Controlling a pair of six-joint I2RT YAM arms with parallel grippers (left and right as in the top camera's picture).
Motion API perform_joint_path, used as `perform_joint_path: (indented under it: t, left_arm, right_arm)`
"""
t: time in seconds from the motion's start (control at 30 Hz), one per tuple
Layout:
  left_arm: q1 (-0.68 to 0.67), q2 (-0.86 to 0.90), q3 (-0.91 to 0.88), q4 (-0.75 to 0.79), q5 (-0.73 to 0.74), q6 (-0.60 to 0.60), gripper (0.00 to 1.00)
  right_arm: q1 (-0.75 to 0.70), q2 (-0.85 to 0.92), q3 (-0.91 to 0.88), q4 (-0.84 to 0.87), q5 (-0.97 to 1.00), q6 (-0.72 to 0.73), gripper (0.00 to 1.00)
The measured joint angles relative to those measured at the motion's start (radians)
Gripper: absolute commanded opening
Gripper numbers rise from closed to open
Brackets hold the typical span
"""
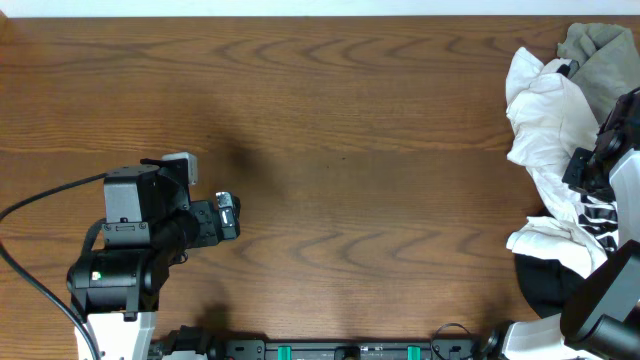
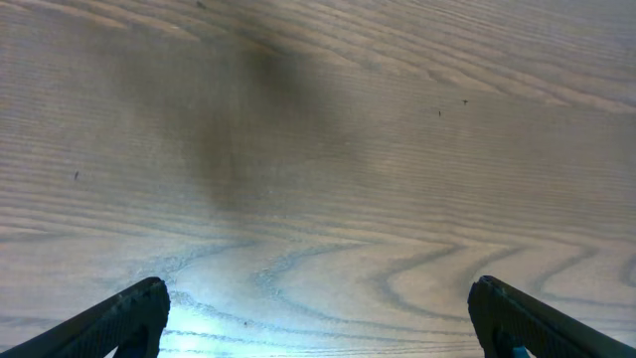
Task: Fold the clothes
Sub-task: 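Reach the right gripper into the clothes pile and grasp the white shirt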
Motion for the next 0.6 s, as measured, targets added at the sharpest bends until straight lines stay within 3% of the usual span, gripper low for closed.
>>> perform_joint_path:
  t: [0.33,0.6]
  left_arm:
    - [0.000,0.000,0.000,0.000,0.000,0.000,0.98]
    - [0.000,0.000,0.000,0.002,0.000,0.000,0.98]
  right_arm:
    - [0.019,-0.089,0.003,-0.004,-0.068,0.002,0.01]
    - [0.188,-0.316,0.031,0.003,-0.203,-0.039,0.01]
